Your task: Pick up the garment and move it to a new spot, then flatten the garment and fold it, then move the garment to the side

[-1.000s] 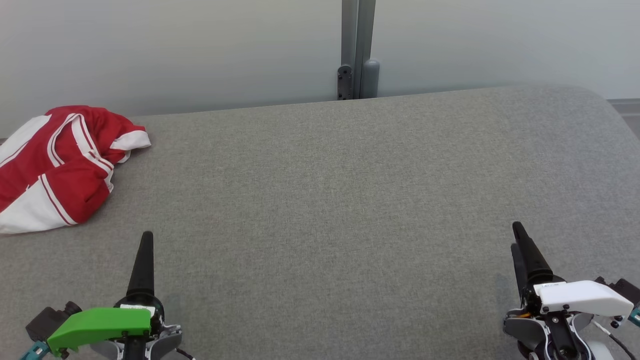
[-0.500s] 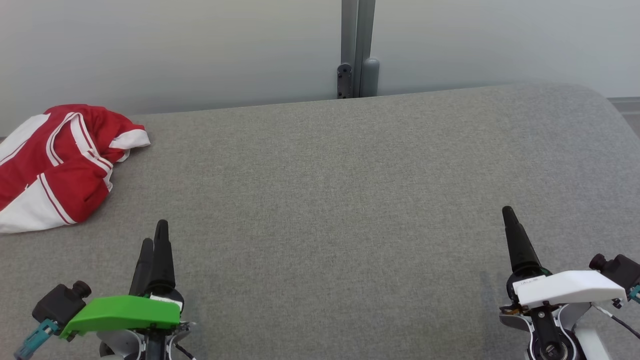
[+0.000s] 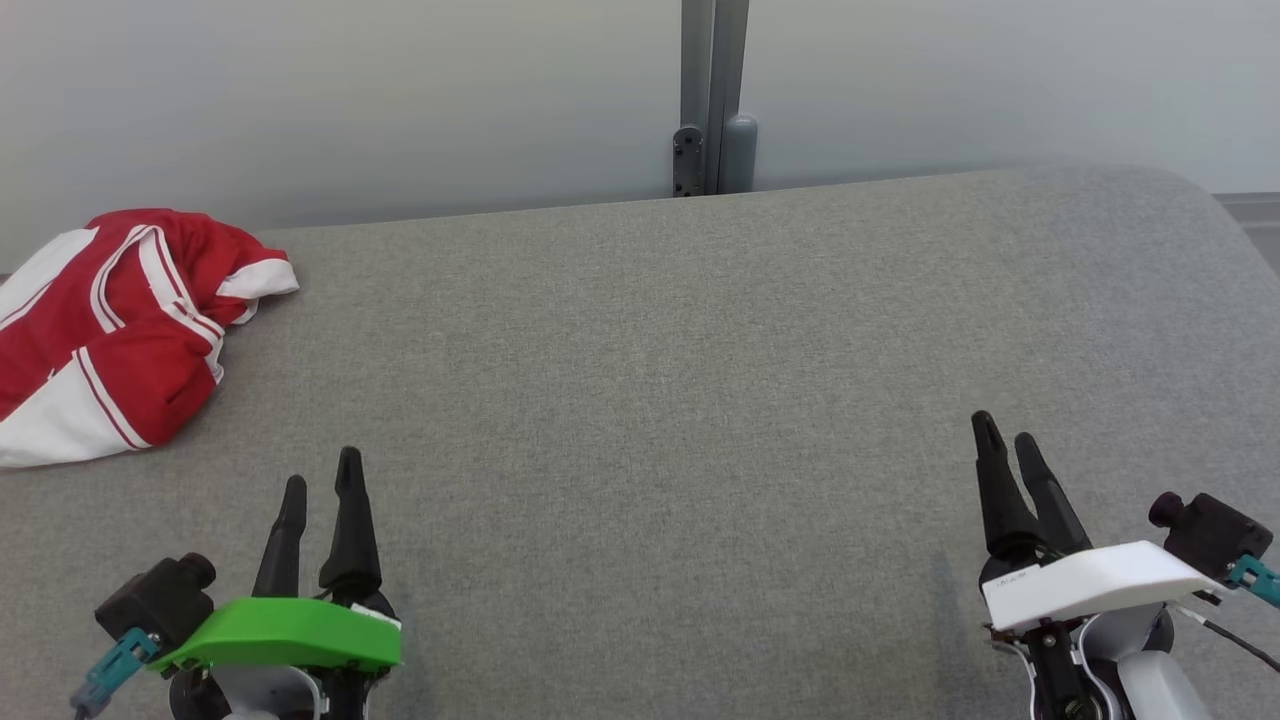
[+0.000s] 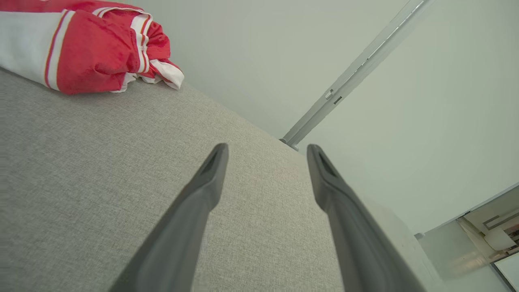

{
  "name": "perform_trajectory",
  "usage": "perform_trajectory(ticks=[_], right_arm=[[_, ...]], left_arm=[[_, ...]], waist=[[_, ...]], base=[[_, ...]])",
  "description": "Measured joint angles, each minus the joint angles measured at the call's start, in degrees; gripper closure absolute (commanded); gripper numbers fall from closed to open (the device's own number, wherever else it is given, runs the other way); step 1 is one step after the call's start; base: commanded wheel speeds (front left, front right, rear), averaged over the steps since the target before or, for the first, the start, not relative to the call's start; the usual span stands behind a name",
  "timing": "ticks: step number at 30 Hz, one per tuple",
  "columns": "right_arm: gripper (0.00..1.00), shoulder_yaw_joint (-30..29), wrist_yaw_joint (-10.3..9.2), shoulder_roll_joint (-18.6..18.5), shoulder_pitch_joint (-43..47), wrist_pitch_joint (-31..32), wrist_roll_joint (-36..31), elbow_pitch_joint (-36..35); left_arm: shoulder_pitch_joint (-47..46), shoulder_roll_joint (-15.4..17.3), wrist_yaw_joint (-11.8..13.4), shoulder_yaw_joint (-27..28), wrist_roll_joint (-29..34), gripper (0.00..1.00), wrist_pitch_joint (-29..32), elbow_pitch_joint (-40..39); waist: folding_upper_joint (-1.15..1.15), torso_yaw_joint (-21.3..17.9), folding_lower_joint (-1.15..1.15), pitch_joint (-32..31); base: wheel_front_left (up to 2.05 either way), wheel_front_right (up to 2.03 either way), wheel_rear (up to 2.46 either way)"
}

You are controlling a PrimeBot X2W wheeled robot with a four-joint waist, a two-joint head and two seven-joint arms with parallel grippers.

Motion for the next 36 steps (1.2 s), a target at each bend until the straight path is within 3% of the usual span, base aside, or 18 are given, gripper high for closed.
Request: perform_trajectory(ticks=[11, 36], right_arm=[[0.00, 1.9, 0.00, -0.1, 0.5, -1.9, -10.6, -0.3], [0.00, 3.7, 0.01, -0.2, 1.7, -5.4, -25.4, -1.0]], left_arm=[[1.7, 0.0, 0.6, 0.3, 7.8, 0.00, -1.9, 0.1], [3.3, 0.1, 0.8, -1.2, 20.8, 0.00, -5.4, 2.8]], waist=[[0.00, -0.2, 0.00, -0.3], [0.00, -0.2, 0.00, -0.2]], base=[[0.00, 0.00, 0.00], [0.00, 0.00, 0.00]])
